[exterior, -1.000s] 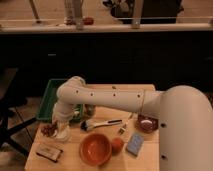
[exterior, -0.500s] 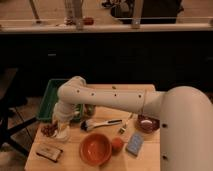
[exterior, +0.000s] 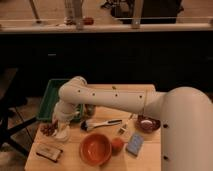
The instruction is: Place grapes in paper cup
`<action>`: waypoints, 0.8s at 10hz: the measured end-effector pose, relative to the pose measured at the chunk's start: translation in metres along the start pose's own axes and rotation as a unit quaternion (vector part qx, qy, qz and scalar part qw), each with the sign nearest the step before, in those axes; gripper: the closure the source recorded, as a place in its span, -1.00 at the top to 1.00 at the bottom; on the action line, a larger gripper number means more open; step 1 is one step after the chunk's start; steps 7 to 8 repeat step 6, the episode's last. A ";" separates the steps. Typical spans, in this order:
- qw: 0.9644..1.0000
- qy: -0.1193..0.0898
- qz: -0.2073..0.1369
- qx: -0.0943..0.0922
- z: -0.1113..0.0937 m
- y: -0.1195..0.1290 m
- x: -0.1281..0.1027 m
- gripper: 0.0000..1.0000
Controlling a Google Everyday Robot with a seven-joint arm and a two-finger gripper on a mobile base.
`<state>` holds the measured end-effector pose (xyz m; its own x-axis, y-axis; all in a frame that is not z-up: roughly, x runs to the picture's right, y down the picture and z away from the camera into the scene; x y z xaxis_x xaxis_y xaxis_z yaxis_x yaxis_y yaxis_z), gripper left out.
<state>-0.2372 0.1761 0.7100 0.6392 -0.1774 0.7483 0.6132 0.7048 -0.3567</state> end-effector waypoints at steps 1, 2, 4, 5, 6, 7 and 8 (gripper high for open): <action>1.000 -0.001 0.000 0.000 0.000 0.000 0.000 0.58; 1.000 -0.001 0.001 0.001 0.000 0.000 0.001 0.60; 1.000 -0.002 0.002 0.002 -0.001 0.000 0.001 0.60; 1.000 -0.002 0.002 0.002 -0.001 0.001 0.001 0.60; 1.000 -0.002 0.002 0.002 -0.001 0.001 0.001 0.60; 1.000 -0.002 0.002 0.002 -0.001 0.001 0.001 0.60; 1.000 -0.002 0.002 0.002 -0.001 0.001 0.001 0.60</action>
